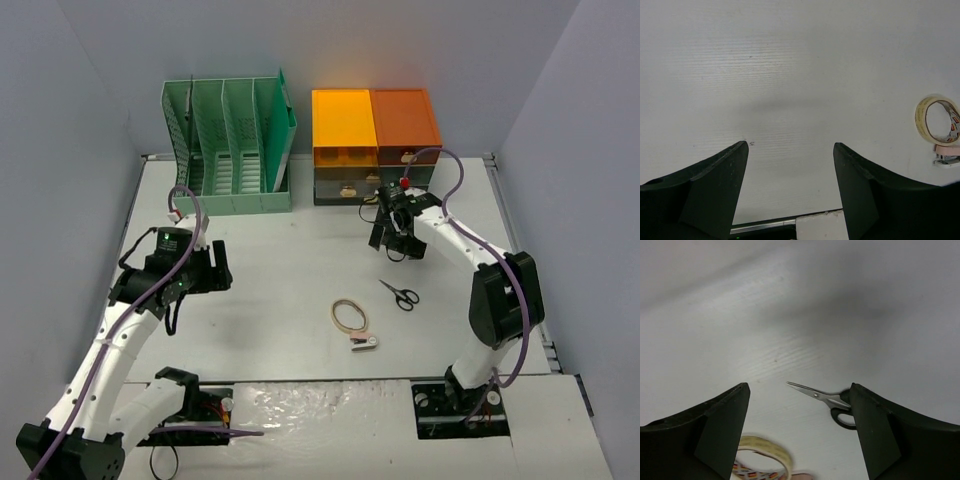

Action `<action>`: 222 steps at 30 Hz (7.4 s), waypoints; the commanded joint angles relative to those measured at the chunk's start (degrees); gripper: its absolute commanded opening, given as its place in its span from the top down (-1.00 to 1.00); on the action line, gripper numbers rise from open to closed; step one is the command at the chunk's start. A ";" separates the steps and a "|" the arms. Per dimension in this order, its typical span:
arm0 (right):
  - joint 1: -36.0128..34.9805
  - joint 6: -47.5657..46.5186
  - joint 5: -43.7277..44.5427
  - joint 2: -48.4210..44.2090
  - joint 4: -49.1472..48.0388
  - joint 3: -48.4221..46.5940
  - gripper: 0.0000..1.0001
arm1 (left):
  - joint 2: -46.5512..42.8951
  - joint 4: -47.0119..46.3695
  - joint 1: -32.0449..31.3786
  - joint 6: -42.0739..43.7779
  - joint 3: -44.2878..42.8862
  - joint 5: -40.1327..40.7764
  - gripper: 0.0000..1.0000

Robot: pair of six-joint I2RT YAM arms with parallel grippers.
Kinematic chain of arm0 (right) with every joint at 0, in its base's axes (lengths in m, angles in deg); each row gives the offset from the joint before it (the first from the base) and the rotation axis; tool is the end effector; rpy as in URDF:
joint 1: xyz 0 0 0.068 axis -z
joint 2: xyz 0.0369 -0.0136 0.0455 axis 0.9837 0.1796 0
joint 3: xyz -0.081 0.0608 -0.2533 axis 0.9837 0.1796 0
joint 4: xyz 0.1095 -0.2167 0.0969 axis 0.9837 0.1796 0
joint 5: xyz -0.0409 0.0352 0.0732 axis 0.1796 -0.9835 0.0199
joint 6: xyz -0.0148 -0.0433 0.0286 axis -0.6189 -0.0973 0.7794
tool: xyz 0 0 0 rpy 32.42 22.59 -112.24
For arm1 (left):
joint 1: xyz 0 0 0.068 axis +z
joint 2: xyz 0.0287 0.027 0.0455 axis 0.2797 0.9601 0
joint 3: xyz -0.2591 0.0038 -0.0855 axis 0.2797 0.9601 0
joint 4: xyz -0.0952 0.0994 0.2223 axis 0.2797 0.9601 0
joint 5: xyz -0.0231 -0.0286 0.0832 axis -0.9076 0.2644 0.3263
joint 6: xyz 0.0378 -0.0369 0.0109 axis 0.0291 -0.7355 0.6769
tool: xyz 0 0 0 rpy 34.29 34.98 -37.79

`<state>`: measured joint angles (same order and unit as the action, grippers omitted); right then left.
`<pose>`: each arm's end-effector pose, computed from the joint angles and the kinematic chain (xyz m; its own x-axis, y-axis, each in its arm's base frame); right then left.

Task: Organize the desk

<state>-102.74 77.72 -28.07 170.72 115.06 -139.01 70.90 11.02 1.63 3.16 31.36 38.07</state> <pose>0.3367 0.1363 0.2455 -0.7758 0.3282 -0.5389 0.2411 0.9435 0.2274 0.1741 -0.0493 0.3172 -0.7266 -0.1902 -0.6602 0.0640 0.9380 -0.3407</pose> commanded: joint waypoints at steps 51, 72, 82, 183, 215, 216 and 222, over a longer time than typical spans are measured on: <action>-33.08 -9.80 -0.08 4.52 -4.89 11.90 -0.84 | -0.86 0.91 -2.71 0.05 -3.47 0.50 -0.31; -27.59 -9.43 2.68 0.36 -6.47 12.05 -0.80 | -0.16 1.02 -2.88 0.42 -3.77 0.66 -0.31; -26.75 -9.95 1.74 1.36 -6.47 11.81 -0.79 | 0.02 1.22 -2.88 0.72 -4.22 1.01 -0.31; -18.56 -13.01 21.58 7.98 -4.34 -42.95 1.00 | -0.14 -0.14 -3.41 0.70 -2.85 1.19 -0.31; -11.37 -11.01 18.39 12.14 -21.14 -37.64 0.85 | -0.54 0.07 -3.41 0.83 -3.13 2.25 -0.32; -11.37 -11.01 18.07 12.19 -21.15 -37.05 0.79 | -0.45 0.14 -3.41 0.90 -3.26 2.31 -0.32; -11.53 -10.92 16.53 11.83 -21.15 -33.50 0.40 | -0.15 0.22 -3.40 1.13 -3.89 2.51 -0.32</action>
<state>-114.02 66.60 -10.99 183.51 96.15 -174.09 71.01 12.62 -1.43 3.46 30.07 39.69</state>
